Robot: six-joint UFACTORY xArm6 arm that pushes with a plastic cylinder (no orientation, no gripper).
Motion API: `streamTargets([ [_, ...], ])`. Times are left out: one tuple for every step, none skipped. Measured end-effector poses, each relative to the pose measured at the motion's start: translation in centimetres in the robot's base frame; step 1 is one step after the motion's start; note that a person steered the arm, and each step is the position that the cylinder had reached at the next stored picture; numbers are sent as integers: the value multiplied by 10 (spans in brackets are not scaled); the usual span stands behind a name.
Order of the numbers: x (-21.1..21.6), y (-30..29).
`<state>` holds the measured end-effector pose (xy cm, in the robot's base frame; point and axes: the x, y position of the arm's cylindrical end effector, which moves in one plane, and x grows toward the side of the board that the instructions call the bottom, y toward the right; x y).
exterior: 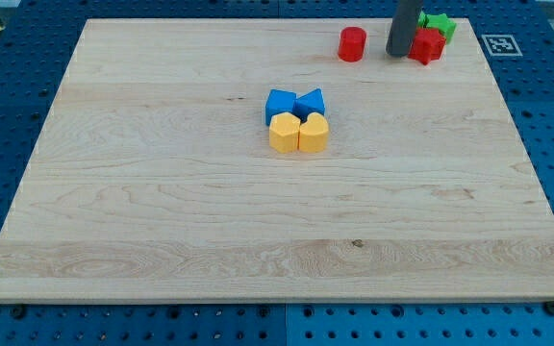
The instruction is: Point arm on left side of red circle
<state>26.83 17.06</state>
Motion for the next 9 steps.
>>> streamTargets([
  [-6,9],
  [-6,20],
  [6,13],
  [38,3],
  [66,-2],
  [73,-38],
  [66,-91],
  [44,-132],
  [31,-149],
])
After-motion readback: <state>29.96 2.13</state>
